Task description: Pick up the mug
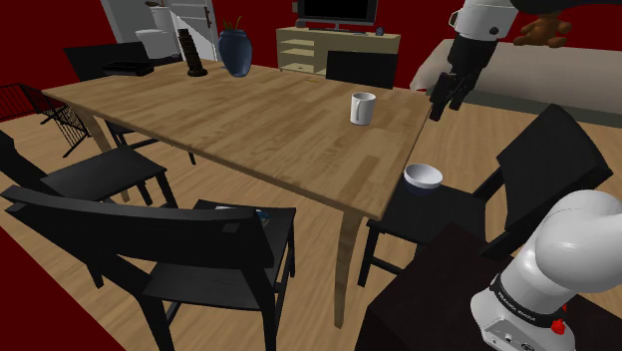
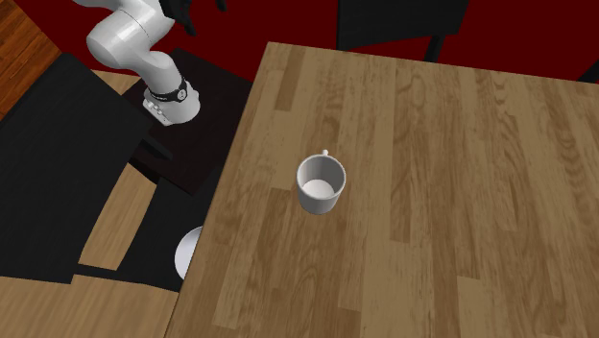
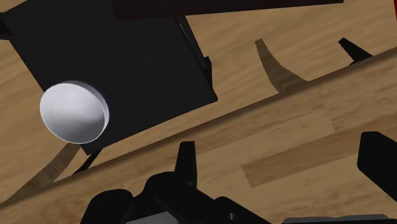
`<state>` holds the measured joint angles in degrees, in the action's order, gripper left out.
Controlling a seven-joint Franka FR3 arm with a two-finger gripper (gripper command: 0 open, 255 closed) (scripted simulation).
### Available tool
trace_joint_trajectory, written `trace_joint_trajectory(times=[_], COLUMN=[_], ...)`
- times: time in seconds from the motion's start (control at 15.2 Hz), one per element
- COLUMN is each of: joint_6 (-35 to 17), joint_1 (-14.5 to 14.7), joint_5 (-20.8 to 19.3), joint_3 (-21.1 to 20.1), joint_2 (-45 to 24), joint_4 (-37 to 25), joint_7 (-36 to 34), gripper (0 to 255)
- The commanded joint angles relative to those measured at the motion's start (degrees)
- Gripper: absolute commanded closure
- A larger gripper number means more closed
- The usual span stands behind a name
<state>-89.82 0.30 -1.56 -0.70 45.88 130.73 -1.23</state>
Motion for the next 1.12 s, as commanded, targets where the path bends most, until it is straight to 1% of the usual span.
trace_joint_trajectory(times=[0.0,0.53,0.79,1.06], joint_6=[0.0,-7.1,-9.2,-10.3], joint_1=[0.0,-0.9,-1.1,-1.4], joint_5=[0.0,-0.9,0.0,1.7], joint_3=[0.0,5.9,8.6,11.0], joint_2=[0.0,-15.9,-24.3,-33.1], joint_4=[0.0,-8.8,-15.0,-22.4], joint_7=[0.0,6.2,9.5,13.0], gripper=[0,0,0,0])
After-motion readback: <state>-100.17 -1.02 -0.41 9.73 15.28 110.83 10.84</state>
